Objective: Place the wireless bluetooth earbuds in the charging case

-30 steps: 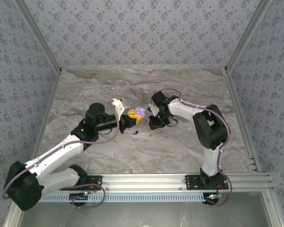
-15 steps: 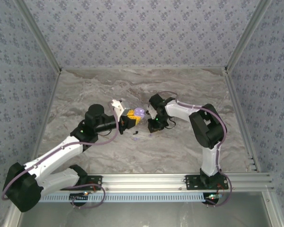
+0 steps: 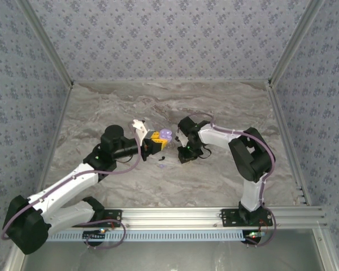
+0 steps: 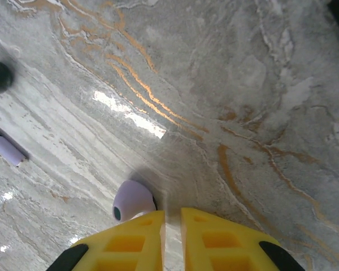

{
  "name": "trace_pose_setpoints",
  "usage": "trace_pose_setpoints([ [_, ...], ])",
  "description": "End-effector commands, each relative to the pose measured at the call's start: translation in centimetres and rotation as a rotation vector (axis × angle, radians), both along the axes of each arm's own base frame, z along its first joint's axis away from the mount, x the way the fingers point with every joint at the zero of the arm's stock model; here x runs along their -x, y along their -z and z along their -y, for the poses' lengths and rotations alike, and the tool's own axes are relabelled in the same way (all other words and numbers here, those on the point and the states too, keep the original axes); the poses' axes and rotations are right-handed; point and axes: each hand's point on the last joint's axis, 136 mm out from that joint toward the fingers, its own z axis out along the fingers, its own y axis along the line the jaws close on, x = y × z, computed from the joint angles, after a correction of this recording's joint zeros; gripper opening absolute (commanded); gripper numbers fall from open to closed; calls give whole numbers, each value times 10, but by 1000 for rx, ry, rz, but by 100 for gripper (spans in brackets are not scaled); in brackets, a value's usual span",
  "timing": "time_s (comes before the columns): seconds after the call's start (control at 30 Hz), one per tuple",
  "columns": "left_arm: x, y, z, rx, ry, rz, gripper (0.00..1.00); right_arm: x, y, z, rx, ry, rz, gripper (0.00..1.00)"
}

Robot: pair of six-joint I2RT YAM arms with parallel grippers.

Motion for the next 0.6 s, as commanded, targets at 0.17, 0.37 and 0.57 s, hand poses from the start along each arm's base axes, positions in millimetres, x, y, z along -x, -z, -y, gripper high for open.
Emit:
trace_pose_setpoints([
  [0.17,1,-14,0,26,-6,37,9,19,-8,-9,-39,-14,-50,17],
  [0.37,0,-14,-1,25,-11,39,9,14,-24,-14,-86,-11,-24,20],
  [0.57,0,-14,-1,22,-12,41,9,7,-31,-4,-38,5,27,24],
])
